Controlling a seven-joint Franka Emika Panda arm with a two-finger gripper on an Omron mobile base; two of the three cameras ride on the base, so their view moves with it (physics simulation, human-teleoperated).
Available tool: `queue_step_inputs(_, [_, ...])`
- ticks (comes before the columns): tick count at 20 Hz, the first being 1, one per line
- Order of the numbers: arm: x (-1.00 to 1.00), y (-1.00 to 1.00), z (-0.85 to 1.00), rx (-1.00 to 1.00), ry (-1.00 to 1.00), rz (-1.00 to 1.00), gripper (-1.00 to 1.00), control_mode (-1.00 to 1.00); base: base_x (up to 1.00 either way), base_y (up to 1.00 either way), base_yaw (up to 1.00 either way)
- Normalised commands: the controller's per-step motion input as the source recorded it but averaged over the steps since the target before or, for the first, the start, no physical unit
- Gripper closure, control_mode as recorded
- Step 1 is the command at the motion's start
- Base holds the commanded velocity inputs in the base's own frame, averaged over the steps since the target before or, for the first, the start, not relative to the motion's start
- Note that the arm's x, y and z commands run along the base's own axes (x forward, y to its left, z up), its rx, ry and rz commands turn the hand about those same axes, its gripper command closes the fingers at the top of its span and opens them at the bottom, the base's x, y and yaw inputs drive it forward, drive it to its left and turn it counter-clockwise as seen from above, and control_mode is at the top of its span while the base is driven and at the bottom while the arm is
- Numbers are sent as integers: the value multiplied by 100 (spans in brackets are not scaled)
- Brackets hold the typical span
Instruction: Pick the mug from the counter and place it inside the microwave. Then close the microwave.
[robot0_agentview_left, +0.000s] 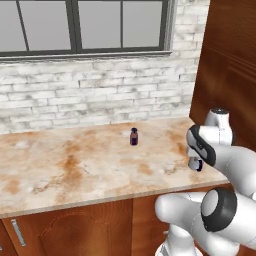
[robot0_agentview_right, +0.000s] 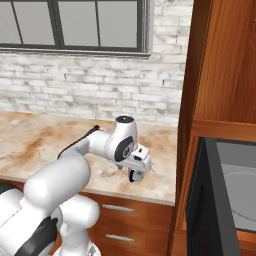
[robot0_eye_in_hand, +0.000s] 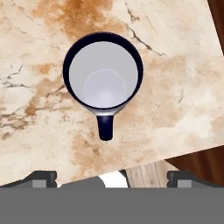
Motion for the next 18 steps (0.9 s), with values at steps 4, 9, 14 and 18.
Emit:
queue_step_inputs(4, [0,0,-9,1,-9,6,-100,-100,0,0,0])
queue_step_inputs(9, [0,0,-14,0,-13,6,-100,-100,0,0,0])
queue_step_inputs(14, [6,0,-9,0,-3,3,-100,-100,0,0,0])
queue_step_inputs(18, [13,0,-7,0,0,0,-100,-100,0,0,0])
